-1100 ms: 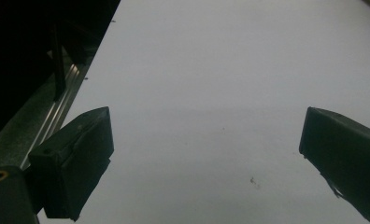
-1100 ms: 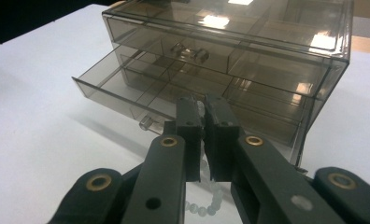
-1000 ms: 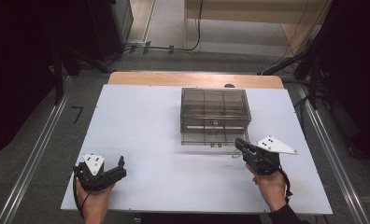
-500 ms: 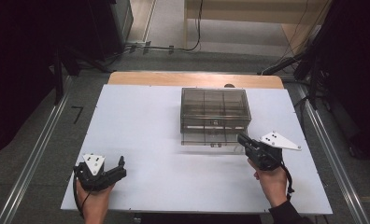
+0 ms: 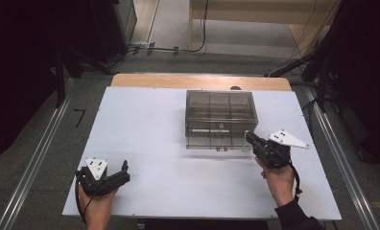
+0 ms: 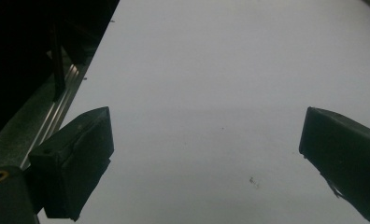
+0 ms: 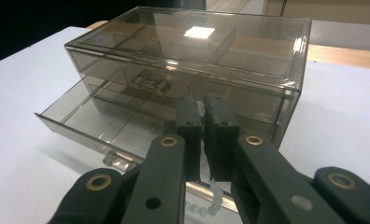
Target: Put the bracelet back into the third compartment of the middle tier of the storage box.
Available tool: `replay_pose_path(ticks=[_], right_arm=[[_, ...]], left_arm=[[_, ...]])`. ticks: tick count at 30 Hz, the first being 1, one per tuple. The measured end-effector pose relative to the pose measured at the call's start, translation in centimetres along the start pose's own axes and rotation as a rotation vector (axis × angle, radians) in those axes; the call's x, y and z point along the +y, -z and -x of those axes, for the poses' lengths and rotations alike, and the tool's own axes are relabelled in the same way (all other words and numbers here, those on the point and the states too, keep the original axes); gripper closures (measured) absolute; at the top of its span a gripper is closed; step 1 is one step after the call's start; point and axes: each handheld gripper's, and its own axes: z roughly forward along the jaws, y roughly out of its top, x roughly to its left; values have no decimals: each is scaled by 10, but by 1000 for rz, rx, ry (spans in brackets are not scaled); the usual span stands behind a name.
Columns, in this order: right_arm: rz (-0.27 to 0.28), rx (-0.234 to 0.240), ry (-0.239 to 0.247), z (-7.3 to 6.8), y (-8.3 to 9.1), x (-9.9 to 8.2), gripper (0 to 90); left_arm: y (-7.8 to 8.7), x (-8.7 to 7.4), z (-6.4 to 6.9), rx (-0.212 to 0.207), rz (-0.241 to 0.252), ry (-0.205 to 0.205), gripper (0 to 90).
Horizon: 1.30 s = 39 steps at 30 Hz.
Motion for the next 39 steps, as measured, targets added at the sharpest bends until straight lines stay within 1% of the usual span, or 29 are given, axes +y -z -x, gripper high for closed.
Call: replay_pose_path(ticks=[12,21,23,29,33,39], right_arm=[[30,-27,-28,9,-5,7,829],[53,-36,-44,13,-5,12,829],[47,-37,-48,14,-7,11,828],[10,-45,-31,14,-17,6,828],[-5,-48,-26,14,-22,4,828],[-41,-51,-19,14,-30,-1,825]], left_arm=[[0,0,0,-1,1,2,37],[-1,0,0,0,3,5,37],[0,0,0,0,2,5,37],[0,0,0,-1,2,4,37],[0,0,-1,-1,1,4,37],[0,-1,0,-1,2,5,38]])
